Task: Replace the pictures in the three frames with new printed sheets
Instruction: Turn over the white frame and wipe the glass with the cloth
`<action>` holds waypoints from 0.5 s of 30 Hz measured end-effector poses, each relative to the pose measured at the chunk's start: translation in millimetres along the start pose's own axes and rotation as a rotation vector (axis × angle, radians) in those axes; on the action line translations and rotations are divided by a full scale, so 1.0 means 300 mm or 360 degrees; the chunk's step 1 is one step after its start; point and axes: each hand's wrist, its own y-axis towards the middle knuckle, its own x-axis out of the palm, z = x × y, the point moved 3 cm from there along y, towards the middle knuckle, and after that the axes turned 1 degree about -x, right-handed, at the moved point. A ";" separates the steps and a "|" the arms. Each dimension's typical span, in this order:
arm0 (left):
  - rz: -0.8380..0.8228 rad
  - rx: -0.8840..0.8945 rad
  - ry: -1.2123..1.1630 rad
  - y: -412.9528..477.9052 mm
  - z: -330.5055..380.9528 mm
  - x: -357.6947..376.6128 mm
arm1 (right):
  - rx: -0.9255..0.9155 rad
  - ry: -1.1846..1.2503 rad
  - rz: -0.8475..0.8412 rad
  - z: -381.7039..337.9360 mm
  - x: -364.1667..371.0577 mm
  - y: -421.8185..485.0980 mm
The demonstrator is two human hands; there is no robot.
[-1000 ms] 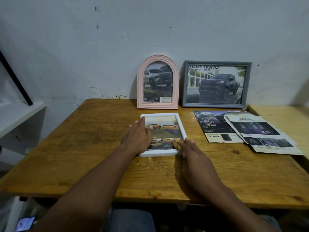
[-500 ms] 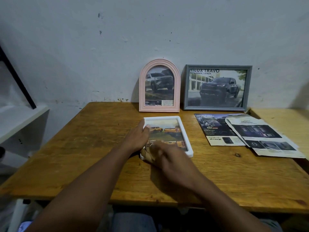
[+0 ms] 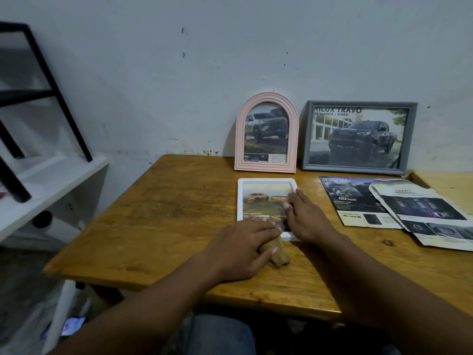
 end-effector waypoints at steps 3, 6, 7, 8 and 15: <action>0.0005 -0.0038 0.0074 -0.029 -0.027 -0.017 | 0.0001 -0.0013 -0.0034 0.002 -0.002 -0.005; -0.0004 -0.0145 0.0273 -0.062 -0.052 -0.035 | -0.0018 -0.0029 -0.0061 0.009 0.005 0.003; -0.0035 -0.0232 0.0329 -0.070 -0.054 -0.041 | -0.0019 -0.0041 -0.0057 0.008 0.006 0.002; -0.0086 -0.0338 0.0373 -0.073 -0.053 -0.044 | -0.0024 -0.0054 -0.0051 0.007 0.007 0.001; -0.0360 -0.0931 0.0319 0.021 0.003 -0.007 | -0.0050 -0.0051 -0.0053 0.008 0.001 -0.004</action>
